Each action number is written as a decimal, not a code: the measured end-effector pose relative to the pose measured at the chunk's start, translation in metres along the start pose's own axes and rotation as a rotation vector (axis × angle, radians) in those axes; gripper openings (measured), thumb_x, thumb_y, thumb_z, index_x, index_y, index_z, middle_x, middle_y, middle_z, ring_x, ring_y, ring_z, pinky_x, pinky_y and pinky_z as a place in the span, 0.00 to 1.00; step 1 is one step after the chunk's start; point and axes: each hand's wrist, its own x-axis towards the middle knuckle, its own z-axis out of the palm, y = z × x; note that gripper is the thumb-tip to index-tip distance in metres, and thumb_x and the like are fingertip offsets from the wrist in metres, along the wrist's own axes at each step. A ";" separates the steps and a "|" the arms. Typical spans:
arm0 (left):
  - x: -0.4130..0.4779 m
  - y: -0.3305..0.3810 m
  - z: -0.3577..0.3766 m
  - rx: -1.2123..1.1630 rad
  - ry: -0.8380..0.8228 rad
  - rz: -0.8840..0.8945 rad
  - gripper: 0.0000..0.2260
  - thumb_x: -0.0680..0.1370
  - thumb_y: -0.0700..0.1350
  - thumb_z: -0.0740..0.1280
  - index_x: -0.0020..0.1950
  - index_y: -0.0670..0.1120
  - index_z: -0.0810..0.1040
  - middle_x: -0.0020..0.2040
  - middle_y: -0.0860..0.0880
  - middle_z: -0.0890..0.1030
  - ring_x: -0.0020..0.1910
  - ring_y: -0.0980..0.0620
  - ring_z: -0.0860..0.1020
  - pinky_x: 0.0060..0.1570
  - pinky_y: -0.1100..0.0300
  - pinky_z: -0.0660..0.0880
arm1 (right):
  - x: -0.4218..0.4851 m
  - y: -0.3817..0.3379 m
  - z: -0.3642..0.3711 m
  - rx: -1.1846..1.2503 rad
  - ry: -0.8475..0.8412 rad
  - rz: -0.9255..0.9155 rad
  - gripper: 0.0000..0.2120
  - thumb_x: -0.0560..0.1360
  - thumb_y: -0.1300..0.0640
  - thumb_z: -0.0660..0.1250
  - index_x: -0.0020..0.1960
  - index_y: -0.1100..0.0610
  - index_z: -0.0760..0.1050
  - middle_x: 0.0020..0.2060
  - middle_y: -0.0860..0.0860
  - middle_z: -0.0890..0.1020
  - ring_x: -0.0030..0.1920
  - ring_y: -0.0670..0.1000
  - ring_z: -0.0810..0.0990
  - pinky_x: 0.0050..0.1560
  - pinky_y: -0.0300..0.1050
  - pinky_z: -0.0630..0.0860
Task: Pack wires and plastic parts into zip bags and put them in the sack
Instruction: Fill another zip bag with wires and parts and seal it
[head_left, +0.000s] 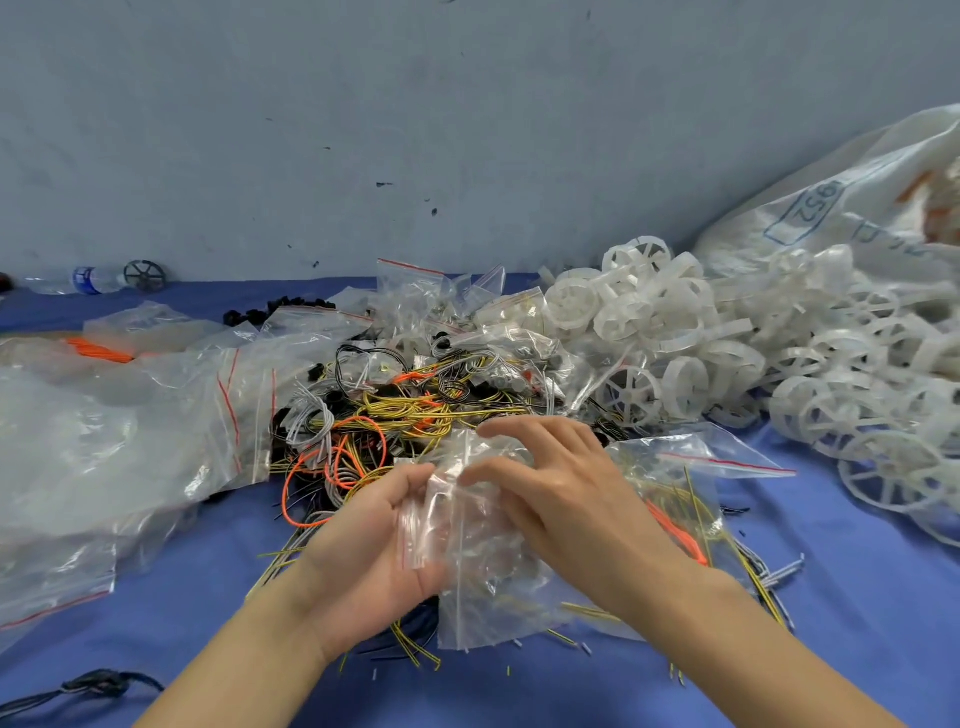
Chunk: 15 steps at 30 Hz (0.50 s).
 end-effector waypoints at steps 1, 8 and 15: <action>0.001 -0.001 0.001 -0.023 0.003 -0.003 0.23 0.81 0.44 0.61 0.75 0.39 0.66 0.69 0.40 0.69 0.75 0.41 0.64 0.72 0.36 0.60 | 0.000 -0.001 -0.001 0.008 -0.008 -0.015 0.16 0.77 0.54 0.60 0.62 0.41 0.75 0.66 0.48 0.74 0.63 0.52 0.72 0.64 0.49 0.68; 0.008 -0.004 0.009 0.002 -0.035 -0.006 0.17 0.78 0.41 0.66 0.67 0.40 0.71 0.59 0.39 0.70 0.67 0.41 0.66 0.71 0.35 0.60 | 0.002 -0.007 -0.004 -0.012 0.014 -0.083 0.09 0.77 0.55 0.59 0.53 0.48 0.76 0.64 0.49 0.75 0.63 0.52 0.70 0.64 0.50 0.68; 0.009 -0.013 0.019 0.013 -0.053 -0.088 0.21 0.82 0.45 0.60 0.72 0.35 0.66 0.65 0.31 0.73 0.66 0.35 0.72 0.64 0.36 0.68 | 0.004 -0.016 -0.007 0.136 0.069 0.005 0.08 0.77 0.56 0.57 0.46 0.52 0.75 0.62 0.50 0.76 0.60 0.54 0.73 0.60 0.50 0.68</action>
